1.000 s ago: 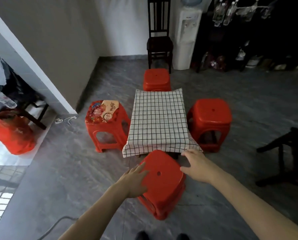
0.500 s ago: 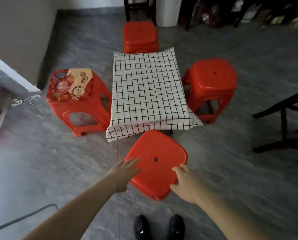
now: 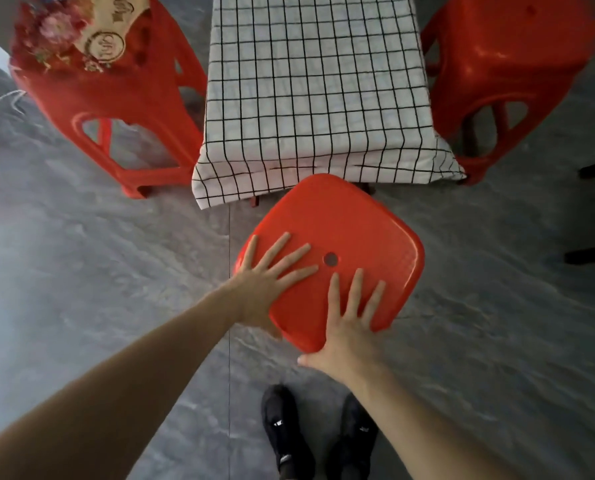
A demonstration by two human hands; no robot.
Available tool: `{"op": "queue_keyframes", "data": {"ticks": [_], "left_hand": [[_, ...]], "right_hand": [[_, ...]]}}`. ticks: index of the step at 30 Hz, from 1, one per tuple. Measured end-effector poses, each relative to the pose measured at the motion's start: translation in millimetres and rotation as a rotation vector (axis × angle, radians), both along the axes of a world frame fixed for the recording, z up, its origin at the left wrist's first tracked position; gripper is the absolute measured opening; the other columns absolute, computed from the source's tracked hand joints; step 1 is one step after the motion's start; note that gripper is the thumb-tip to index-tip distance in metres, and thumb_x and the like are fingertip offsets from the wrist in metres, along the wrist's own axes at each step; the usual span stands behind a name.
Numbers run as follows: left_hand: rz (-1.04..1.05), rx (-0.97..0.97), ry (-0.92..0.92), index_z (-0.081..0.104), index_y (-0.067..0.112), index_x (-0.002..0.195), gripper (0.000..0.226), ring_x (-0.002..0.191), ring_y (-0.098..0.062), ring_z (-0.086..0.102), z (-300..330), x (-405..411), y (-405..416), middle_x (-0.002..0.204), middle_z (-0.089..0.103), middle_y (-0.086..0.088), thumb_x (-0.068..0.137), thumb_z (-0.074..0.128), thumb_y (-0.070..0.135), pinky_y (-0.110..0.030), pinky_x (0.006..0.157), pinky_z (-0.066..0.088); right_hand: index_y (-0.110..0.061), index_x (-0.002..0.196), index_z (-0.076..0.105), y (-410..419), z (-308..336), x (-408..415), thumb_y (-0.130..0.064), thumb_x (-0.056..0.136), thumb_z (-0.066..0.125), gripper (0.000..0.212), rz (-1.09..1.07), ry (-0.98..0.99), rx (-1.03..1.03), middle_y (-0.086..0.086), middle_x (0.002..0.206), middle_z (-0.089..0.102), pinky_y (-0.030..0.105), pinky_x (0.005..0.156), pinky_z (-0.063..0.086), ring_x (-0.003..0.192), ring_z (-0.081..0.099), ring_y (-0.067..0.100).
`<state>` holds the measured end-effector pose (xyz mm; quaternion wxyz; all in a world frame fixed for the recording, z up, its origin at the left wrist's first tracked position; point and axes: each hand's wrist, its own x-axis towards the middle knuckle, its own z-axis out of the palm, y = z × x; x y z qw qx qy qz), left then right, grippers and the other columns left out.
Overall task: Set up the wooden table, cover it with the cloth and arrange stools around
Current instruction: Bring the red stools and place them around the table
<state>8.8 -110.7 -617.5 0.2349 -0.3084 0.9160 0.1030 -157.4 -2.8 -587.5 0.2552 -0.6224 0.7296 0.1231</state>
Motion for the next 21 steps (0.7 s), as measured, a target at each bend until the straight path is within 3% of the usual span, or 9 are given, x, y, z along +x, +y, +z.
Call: {"op": "queue_keyframes", "data": {"ticks": [2, 5, 9, 13, 21], "left_hand": [[-0.004, -0.023, 0.017, -0.025, 0.04, 0.148, 0.139, 0.141, -0.032, -0.035, 1.4, 0.4, 1.5, 0.155, -0.035, 0.004, 0.053, 0.069, 0.081, -0.072, 0.106, -0.014], [0.011, -0.028, 0.029, -0.023, 0.044, 0.148, 0.134, 0.142, -0.033, -0.033, 1.1, 3.1, 4.0, 0.156, -0.034, 0.001, 0.055, 0.067, 0.082, -0.078, 0.104, -0.003], [0.079, -0.06, 0.069, -0.023, 0.052, 0.144, 0.128, 0.141, -0.035, -0.034, 2.9, 8.4, 4.3, 0.156, -0.035, -0.001, 0.055, 0.064, 0.084, -0.082, 0.101, 0.006], [0.079, -0.052, 0.05, -0.026, 0.054, 0.142, 0.127, 0.142, -0.035, -0.032, 5.3, 6.6, 4.0, 0.155, -0.037, 0.001, 0.055, 0.062, 0.086, -0.075, 0.104, 0.018], [0.309, -0.056, 0.074, -0.013, 0.049, 0.149, 0.129, 0.147, -0.037, -0.016, 1.2, 13.5, 59.0, 0.162, -0.02, -0.003, 0.051, 0.062, 0.083, -0.073, 0.099, 0.026]], "right_hand": [[-0.009, 0.15, -0.02, 5.8, -8.1, -0.4, -0.078, 0.044, 0.076, 0.159, -0.028, -0.011, 0.065, 0.027, 0.151, -0.028, 0.077, 0.104, 0.011, 0.124, -0.046, 0.054], [-0.023, 0.139, -0.043, 10.7, -16.3, -3.2, -0.075, 0.05, 0.075, 0.157, -0.061, 0.005, 0.096, 0.017, 0.149, -0.041, 0.078, 0.098, 0.024, 0.131, -0.037, 0.054], [-0.027, 0.144, -0.034, 10.4, -18.7, -6.2, -0.073, 0.05, 0.074, 0.151, -0.042, -0.001, 0.082, 0.016, 0.153, -0.035, 0.08, 0.095, 0.026, 0.132, -0.035, 0.054], [-0.024, 0.143, -0.033, 9.9, -18.1, -8.0, -0.07, 0.055, 0.074, 0.146, -0.011, -0.003, 0.09, 0.02, 0.154, -0.03, 0.078, 0.1, 0.022, 0.132, -0.031, 0.058], [-0.03, 0.145, -0.032, 15.9, -17.5, -27.7, -0.062, 0.065, 0.074, 0.136, 0.222, 0.024, 0.123, 0.012, 0.146, -0.047, 0.076, 0.099, 0.031, 0.131, -0.04, 0.051]]}}
